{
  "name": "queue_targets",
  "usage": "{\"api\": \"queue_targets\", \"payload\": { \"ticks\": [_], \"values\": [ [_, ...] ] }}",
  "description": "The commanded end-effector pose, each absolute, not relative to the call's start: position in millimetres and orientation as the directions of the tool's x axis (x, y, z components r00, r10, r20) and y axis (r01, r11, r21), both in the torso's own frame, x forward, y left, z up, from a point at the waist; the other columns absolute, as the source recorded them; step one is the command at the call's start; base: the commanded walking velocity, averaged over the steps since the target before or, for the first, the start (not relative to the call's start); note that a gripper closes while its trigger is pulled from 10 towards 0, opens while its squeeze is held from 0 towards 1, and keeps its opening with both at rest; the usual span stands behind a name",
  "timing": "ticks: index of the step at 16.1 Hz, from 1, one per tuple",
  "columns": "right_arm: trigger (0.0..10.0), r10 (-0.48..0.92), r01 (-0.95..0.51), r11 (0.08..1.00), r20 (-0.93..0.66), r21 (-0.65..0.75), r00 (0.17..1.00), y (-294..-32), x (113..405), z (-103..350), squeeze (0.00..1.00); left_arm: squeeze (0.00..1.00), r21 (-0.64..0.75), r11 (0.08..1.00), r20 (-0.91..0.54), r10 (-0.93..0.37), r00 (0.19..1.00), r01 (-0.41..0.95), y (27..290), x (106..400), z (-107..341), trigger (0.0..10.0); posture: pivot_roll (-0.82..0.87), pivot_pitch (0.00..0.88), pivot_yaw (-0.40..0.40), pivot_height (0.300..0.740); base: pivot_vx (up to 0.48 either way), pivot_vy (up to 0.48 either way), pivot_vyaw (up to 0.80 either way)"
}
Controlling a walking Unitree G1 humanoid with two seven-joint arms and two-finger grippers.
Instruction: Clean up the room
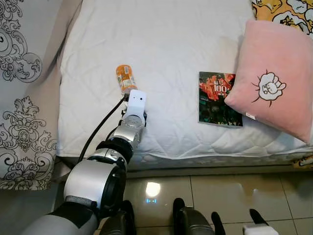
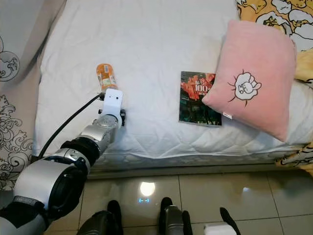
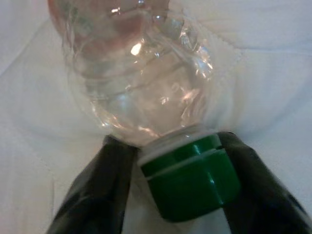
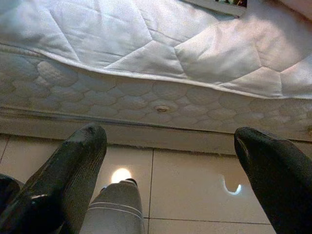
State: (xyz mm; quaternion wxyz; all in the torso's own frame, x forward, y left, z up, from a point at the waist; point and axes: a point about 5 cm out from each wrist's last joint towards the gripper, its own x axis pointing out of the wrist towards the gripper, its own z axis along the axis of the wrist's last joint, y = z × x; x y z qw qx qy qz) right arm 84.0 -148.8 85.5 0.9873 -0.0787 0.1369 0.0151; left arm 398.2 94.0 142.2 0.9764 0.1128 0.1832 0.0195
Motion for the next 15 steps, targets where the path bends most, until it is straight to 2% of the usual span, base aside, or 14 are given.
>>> {"api": "queue_targets", "payload": {
  "ticks": [1, 5, 7, 9, 11, 13, 15],
  "values": [
    [10.0, 0.000, -0.053, 0.986, -0.319, -0.160, 0.948, -152, 83, 74, 0.00, 0.00, 0.248, 0.969, -0.356, 0.073, 0.932, 0.019, 95, 397, 137, 0.0, -0.25, 0.327, 0.006, 0.740, 0.000, 0.000, 0.00],
    [10.0, 0.012, -0.057, 0.984, -0.257, -0.168, 0.966, -153, 117, 65, 0.00, 0.00, 0.265, 0.963, -0.286, 0.037, 0.957, 0.041, 98, 396, 136, 0.0, -0.18, 0.209, 0.021, 0.740, 0.000, 0.000, 0.00],
    [10.0, 0.020, -0.061, 0.982, -0.218, -0.181, 0.976, -156, 137, 62, 0.00, 0.00, 0.277, 0.956, -0.140, -0.058, 0.988, 0.095, 90, 398, 150, 0.0, -0.14, 0.156, 0.033, 0.740, 0.000, 0.000, 0.00],
    [10.0, 0.021, -0.060, 0.981, -0.207, -0.186, 0.978, -158, 148, 58, 0.00, 0.00, 0.308, 0.941, -0.071, -0.121, 0.990, 0.137, 85, 397, 154, 0.0, -0.11, 0.120, 0.035, 0.740, 0.000, 0.000, 0.00],
    [10.0, 0.027, -0.060, 0.979, -0.167, -0.195, 0.986, -162, 173, 55, 0.00, 0.00, 0.336, 0.929, 0.079, -0.189, 0.979, 0.152, 92, 393, 167, 0.0, -0.05, 0.050, 0.038, 0.740, 0.000, 0.000, 0.00],
    [10.0, 0.013, -0.037, 0.984, -0.133, -0.176, 0.991, -165, 187, 57, 0.00, 0.00, 0.265, 0.947, 0.186, -0.236, 0.954, 0.182, 92, 388, 177, 0.0, -0.03, 0.020, 0.040, 0.740, 0.000, 0.000, 0.00],
    [10.0, -0.067, 0.060, 0.994, -0.068, -0.096, 0.995, -177, 203, 72, 0.00, 0.00, 0.227, 0.959, 0.241, -0.224, 0.944, 0.170, 103, 377, 176, 0.0, -0.01, 0.000, 0.041, 0.740, 0.000, 0.000, 0.00]
  ]
}}
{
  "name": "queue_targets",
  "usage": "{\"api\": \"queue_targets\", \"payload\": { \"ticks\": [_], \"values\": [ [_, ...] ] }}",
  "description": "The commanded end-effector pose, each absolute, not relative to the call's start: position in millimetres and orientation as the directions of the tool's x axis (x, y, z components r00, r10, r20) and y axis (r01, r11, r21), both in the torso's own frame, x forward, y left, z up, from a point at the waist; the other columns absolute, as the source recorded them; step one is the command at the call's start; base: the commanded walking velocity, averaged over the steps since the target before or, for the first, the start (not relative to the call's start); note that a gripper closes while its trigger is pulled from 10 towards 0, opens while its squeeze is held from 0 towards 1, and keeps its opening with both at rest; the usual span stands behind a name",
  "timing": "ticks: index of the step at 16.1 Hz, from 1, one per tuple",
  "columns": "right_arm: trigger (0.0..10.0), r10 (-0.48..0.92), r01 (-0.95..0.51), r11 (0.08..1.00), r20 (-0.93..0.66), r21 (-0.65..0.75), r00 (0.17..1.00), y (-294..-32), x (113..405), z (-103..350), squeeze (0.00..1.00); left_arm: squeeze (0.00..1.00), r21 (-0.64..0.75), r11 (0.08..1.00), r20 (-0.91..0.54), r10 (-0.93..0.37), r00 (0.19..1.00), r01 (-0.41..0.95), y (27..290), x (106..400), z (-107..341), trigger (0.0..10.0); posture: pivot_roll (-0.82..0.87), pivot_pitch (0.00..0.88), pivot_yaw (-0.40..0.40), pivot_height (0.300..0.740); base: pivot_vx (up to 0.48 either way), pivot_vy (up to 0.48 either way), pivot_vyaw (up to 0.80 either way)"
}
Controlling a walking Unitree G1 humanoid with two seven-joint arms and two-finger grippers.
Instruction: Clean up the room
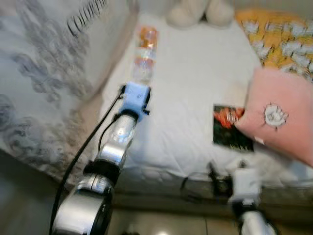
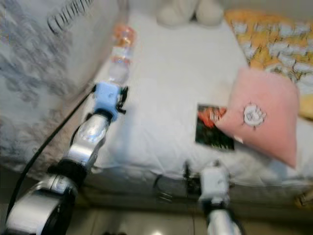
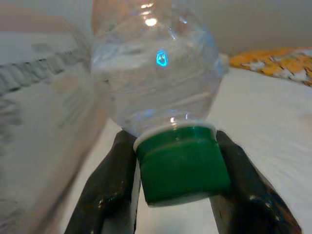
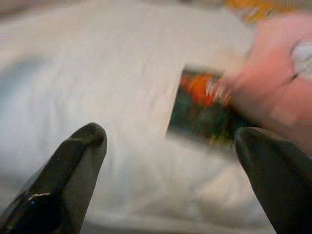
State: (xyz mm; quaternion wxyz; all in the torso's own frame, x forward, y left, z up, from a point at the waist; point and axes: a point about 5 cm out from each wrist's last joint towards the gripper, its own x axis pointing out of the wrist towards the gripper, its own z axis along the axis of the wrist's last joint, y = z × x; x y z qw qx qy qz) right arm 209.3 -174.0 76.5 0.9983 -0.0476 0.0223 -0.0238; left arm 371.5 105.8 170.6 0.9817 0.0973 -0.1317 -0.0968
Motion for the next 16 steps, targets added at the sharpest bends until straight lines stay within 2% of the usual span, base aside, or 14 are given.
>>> {"api": "queue_targets", "payload": {
  "ticks": [1, 3, 4, 6, 12, 15, 16],
  "values": [
    [10.0, -0.133, 0.134, 0.989, 0.019, -0.070, 0.991, -195, 213, 89, 0.00, 0.00, 0.156, 0.974, 0.248, -0.201, 0.948, 0.166, 116, 357, 163, 0.0, 0.01, 0.000, 0.027, 0.740, 0.000, 0.000, 0.00],
    [10.0, -0.154, 0.157, 0.985, 0.056, -0.066, 0.987, -205, 219, 94, 0.00, 0.00, 0.097, 0.973, 0.193, -0.226, 0.955, 0.211, 115, 347, 144, 0.0, 0.04, 0.000, 0.014, 0.740, 0.000, 0.000, 0.00],
    [10.0, -0.158, 0.162, 0.985, 0.070, -0.061, 0.985, -210, 223, 92, 0.00, 0.00, 0.080, 0.968, 0.178, -0.247, 0.953, 0.236, 112, 341, 133, 10.0, 0.06, 0.000, -0.001, 0.740, 0.000, 0.000, 0.00],
    [10.0, -0.158, 0.161, 0.986, 0.071, -0.044, 0.985, -213, 229, 88, 0.00, 0.00, 0.084, 0.972, 0.138, -0.230, 0.963, 0.220, 121, 334, 118, 10.0, 0.06, 0.000, -0.012, 0.740, 0.000, 0.000, 0.00],
    [10.0, -0.135, 0.136, 0.987, 0.020, -0.090, 0.991, -204, 251, 74, 0.00, 0.00, 0.010, 0.960, 0.085, -0.281, 0.956, 0.281, 116, 330, 111, 10.0, 0.06, 0.000, -0.001, 0.740, 0.000, -0.475, 0.00],
    [10.0, -0.122, 0.121, 0.989, -0.002, -0.088, 0.993, -201, 252, 70, 0.00, 0.00, -0.006, 0.963, 0.058, -0.268, 0.962, 0.269, 115, 331, 109, 10.0, 0.06, 0.000, -0.003, 0.740, 0.000, -0.472, 0.00],
    [10.0, -0.129, 0.126, 0.988, -0.026, -0.084, 0.991, -201, 249, 66, 0.00, 0.00, -0.002, 0.961, 0.040, -0.276, 0.960, 0.276, 114, 331, 105, 10.0, 0.05, 0.000, -0.001, 0.740, 0.000, -0.472, -0.70]
  ]
}}
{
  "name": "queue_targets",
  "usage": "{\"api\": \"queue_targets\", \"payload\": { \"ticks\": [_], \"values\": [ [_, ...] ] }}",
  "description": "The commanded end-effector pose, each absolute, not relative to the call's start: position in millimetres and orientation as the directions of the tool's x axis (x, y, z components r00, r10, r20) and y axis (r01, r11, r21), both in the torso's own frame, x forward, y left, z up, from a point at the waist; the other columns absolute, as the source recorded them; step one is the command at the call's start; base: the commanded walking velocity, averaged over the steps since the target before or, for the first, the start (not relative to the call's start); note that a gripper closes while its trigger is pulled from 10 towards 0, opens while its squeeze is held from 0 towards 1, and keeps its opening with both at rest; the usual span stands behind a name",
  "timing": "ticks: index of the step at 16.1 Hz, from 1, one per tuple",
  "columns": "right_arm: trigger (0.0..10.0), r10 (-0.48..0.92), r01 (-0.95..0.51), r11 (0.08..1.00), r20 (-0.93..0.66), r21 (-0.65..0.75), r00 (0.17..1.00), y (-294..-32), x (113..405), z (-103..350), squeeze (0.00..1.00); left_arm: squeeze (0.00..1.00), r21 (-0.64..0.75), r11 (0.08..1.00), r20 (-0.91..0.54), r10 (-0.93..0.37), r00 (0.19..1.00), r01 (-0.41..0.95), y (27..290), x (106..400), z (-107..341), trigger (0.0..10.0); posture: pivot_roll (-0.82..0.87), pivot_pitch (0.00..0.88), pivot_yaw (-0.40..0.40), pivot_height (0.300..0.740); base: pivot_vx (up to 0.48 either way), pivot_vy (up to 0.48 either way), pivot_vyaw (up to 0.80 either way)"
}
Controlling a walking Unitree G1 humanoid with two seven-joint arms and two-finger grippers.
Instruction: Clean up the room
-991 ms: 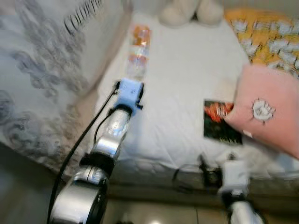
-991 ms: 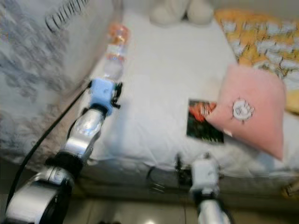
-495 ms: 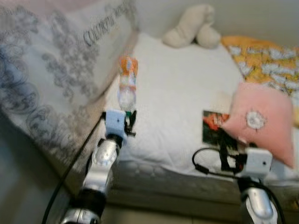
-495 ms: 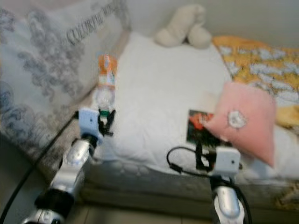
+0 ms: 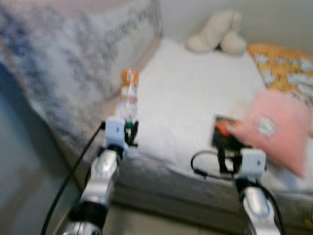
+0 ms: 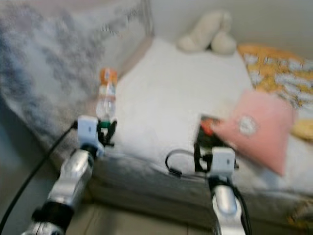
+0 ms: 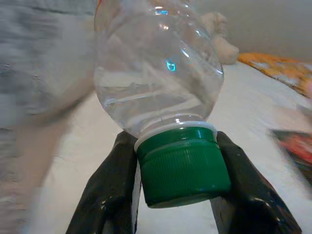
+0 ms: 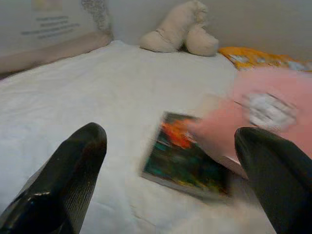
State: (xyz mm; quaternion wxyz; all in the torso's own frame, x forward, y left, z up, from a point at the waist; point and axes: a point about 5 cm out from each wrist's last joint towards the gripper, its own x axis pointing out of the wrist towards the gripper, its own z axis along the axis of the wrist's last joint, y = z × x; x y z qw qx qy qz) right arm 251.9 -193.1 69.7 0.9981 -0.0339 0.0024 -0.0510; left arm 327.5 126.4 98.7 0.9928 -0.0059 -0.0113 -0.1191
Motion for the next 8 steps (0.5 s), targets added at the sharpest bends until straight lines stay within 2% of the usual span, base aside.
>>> {"api": "queue_targets", "payload": {
  "ticks": [1, 6, 8],
  "values": [
    [10.0, -0.141, 0.139, 0.987, -0.033, -0.076, 0.989, -202, 248, 64, 0.00, 0.00, -0.003, 0.960, 0.030, -0.278, 0.960, 0.279, 113, 332, 104, 10.0, 0.04, 0.000, 0.004, 0.740, 0.000, -0.472, -0.68],
    [10.0, -0.162, 0.159, 0.984, -0.032, -0.076, 0.986, -206, 240, 59, 0.00, 0.00, -0.027, 0.946, 0.000, -0.324, 0.946, 0.324, 100, 339, 104, 10.0, 0.02, 0.000, 0.020, 0.740, 0.000, -0.460, -0.69],
    [10.0, -0.164, 0.162, 0.984, -0.015, -0.076, 0.986, -208, 236, 59, 0.00, 0.00, -0.015, 0.941, -0.020, -0.338, 0.941, 0.338, 99, 342, 103, 10.0, 0.01, 0.000, 0.026, 0.740, 0.000, 0.000, -0.68]
  ]
}}
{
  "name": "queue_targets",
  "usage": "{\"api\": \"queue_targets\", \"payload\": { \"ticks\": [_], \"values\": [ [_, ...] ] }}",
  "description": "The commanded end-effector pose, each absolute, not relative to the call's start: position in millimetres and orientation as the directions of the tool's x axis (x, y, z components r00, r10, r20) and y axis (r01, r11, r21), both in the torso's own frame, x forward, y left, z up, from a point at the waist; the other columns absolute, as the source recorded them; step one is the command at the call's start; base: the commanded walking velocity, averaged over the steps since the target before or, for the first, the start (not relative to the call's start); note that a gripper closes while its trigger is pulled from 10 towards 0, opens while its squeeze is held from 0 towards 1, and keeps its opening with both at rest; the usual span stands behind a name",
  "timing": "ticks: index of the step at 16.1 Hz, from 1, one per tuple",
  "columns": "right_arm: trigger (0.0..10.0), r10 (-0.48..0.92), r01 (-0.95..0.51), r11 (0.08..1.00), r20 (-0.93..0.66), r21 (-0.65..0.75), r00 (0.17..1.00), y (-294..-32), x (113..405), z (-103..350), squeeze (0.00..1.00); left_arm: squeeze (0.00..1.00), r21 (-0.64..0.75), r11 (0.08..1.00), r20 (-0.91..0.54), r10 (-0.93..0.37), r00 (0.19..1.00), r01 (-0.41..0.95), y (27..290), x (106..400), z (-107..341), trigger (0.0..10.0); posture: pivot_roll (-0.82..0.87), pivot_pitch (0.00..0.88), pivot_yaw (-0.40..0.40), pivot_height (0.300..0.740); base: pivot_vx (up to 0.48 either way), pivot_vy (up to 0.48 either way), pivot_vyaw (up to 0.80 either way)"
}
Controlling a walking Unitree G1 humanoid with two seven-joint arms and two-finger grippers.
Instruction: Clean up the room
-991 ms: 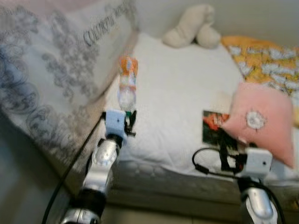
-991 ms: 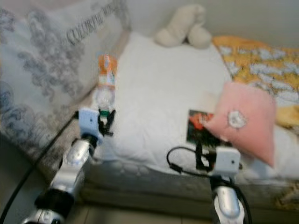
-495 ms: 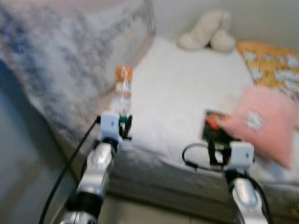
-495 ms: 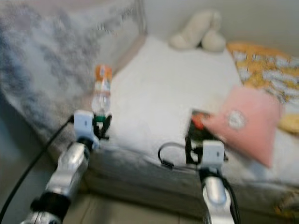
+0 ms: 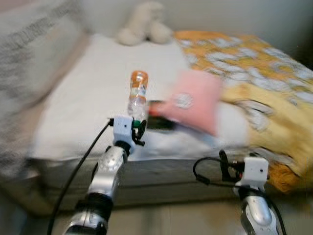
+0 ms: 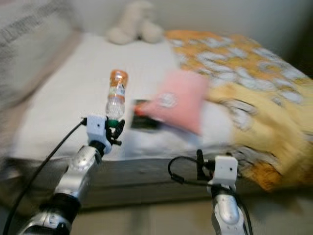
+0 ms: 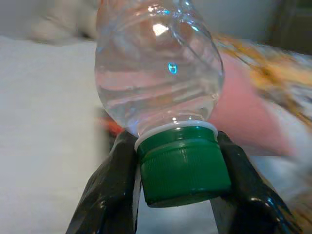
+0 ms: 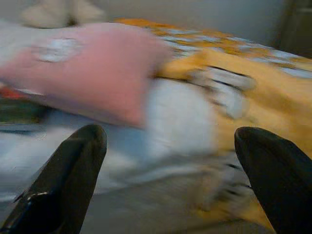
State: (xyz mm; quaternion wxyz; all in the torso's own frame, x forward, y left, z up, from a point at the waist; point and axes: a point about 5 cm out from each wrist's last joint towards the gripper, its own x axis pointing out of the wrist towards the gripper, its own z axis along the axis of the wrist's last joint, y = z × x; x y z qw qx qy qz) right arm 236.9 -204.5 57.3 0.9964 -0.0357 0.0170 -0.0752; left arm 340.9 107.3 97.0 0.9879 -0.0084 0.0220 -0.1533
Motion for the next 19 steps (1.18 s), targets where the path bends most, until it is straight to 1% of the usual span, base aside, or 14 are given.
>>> {"api": "queue_targets", "payload": {
  "ticks": [1, 5, 6, 7, 9, 11, 13, 16, 19],
  "values": [
    [10.0, -0.180, 0.179, 0.983, -0.020, -0.051, 0.983, -209, 233, 57, 0.00, 0.00, 0.009, 0.941, -0.029, -0.339, 0.940, 0.339, 101, 343, 101, 10.0, 0.01, 0.000, 0.026, 0.740, 0.000, 0.000, -0.68],
    [10.0, -0.199, 0.199, 0.980, -0.057, -0.011, 0.978, -214, 228, 50, 0.00, 0.00, 0.029, 0.932, -0.052, -0.361, 0.931, 0.362, 104, 339, 93, 10.0, 0.01, 0.000, 0.025, 0.740, 0.000, 0.000, -0.68],
    [10.0, -0.198, 0.197, 0.980, -0.060, -0.014, 0.978, -216, 227, 48, 0.00, 0.00, 0.039, 0.932, -0.054, -0.358, 0.932, 0.360, 103, 339, 92, 10.0, 0.01, 0.000, 0.022, 0.740, 0.000, 0.000, -0.69],
    [10.0, -0.175, 0.173, 0.984, -0.036, -0.047, 0.984, -215, 228, 51, 0.00, 0.00, 0.030, 0.928, -0.049, -0.371, 0.927, 0.372, 102, 339, 92, 10.0, 0.01, 0.000, 0.023, 0.740, 0.274, -0.341, -0.69],
    [10.0, -0.150, 0.150, 0.987, 0.001, -0.049, 0.989, -207, 235, 58, 0.00, 0.00, -0.002, 0.914, -0.028, -0.406, 0.914, 0.406, 96, 338, 92, 10.0, 0.01, 0.000, 0.025, 0.740, 0.394, -0.270, 0.00],
    [10.0, -0.142, 0.142, 0.989, 0.015, -0.050, 0.990, -202, 238, 61, 0.00, 0.00, -0.005, 0.900, -0.004, -0.436, 0.900, 0.436, 92, 338, 94, 10.0, 0.01, 0.000, 0.025, 0.740, 0.399, -0.261, 0.00],
    [10.0, -0.106, 0.106, 0.992, 0.010, -0.066, 0.994, -195, 244, 61, 0.00, 0.00, 0.009, 0.893, 0.007, -0.450, 0.893, 0.450, 87, 339, 98, 10.0, 0.00, 0.000, 0.028, 0.740, 0.398, -0.262, -0.73],
    [10.0, -0.122, 0.122, 0.991, 0.011, -0.058, 0.992, -199, 244, 61, 0.00, 0.00, -0.011, 0.885, 0.025, -0.465, 0.885, 0.465, 81, 342, 101, 10.0, -0.01, 0.000, 0.028, 0.740, 0.400, -0.261, -0.74],
    [10.0, -0.140, 0.139, 0.988, -0.003, -0.062, 0.990, -205, 242, 59, 0.00, 0.00, -0.012, 0.887, 0.009, -0.461, 0.887, 0.461, 78, 343, 99, 10.0, -0.02, 0.000, 0.030, 0.740, 0.402, -0.259, -0.74]
  ]
}}
